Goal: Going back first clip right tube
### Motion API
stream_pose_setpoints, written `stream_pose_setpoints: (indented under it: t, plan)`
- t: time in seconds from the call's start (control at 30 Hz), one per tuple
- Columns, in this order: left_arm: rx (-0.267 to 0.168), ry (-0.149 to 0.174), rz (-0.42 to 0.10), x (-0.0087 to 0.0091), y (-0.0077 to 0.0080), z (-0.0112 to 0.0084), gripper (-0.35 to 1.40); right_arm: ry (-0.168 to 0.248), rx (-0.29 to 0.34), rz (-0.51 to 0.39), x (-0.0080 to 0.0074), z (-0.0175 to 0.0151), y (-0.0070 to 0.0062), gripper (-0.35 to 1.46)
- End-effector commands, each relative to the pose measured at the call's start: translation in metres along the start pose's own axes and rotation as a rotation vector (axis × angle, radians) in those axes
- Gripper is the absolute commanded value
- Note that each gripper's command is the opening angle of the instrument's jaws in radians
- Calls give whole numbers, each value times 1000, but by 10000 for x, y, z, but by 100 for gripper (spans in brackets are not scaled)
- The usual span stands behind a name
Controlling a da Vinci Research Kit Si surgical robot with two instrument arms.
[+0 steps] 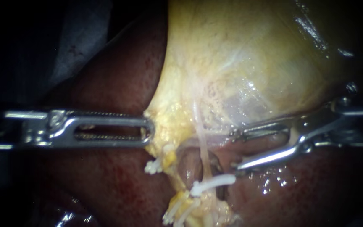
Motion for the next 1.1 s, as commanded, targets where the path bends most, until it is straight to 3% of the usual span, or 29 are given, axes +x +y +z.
stream_pose_setpoints:
  t: [0.03, 0.27, 0.8, 1.1]
  plan:
    - [0, 0, 0, 0, 0, 0, -35, 10, -3, -5, 2, -2, -1, 54]
    - [0, 0, 0, -1, 1, 1, -35, 42, -34, -48, 15, -11, -1, 59]
    - [-2, -1, 2, -4, 12, 6, -35, 43, -36, -64, 14, -17, -1, 60]
    - [-13, -11, 13, 13, 21, 57, -35, 43, -35, -65, 12, -21, -3, 60]
